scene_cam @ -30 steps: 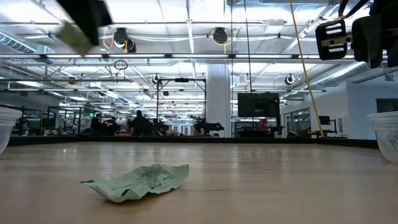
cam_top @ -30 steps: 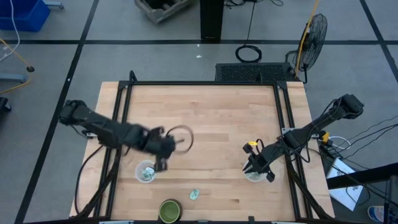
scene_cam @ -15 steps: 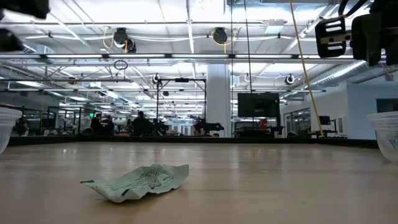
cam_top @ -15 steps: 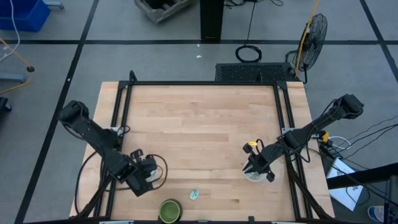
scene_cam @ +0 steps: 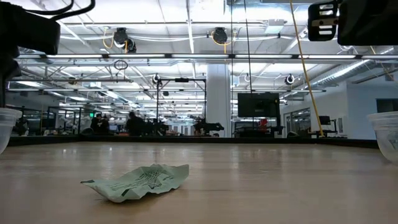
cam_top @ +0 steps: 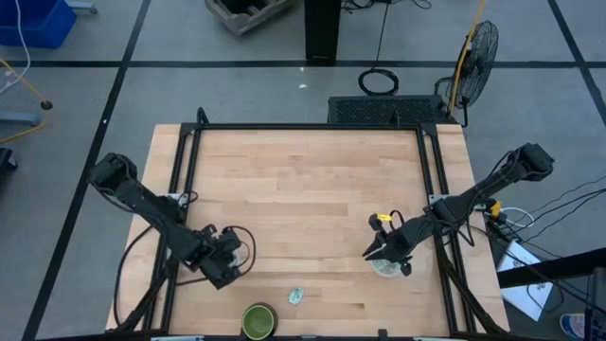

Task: Pick and place Stevia / Truvia into bins
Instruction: Put the white stevia packet into the right transparent container

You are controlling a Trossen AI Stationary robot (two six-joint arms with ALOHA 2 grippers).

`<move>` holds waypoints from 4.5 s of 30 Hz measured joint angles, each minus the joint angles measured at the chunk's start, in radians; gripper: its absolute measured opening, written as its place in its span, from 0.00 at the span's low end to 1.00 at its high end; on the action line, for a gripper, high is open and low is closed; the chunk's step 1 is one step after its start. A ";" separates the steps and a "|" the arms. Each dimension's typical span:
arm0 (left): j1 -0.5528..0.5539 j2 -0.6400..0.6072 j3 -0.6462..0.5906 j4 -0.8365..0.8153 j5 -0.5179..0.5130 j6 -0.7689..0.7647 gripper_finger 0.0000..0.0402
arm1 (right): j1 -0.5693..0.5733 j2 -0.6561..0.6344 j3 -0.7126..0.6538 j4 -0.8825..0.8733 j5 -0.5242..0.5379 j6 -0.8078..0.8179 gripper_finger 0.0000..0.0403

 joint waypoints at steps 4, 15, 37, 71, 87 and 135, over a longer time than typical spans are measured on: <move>0.027 0.000 0.000 0.000 0.010 0.021 0.15 | -0.002 0.000 0.000 0.008 0.024 -0.002 0.11; 0.157 -0.065 0.058 -0.033 0.123 0.111 0.16 | -0.082 0.138 0.001 0.277 0.050 0.034 0.12; 0.402 -0.179 0.065 0.185 -0.160 0.534 0.16 | -0.116 0.732 0.473 0.358 -0.206 0.311 0.42; 0.467 -0.178 0.065 0.292 -0.219 0.658 0.16 | -0.101 1.154 0.612 0.530 -0.241 0.549 0.40; 0.473 -0.178 0.065 0.291 -0.219 0.664 0.16 | -0.111 1.156 0.610 0.538 -0.217 0.462 0.01; 0.472 -0.178 0.064 0.292 -0.219 0.655 0.16 | 0.319 0.039 0.134 -0.630 0.234 1.170 0.00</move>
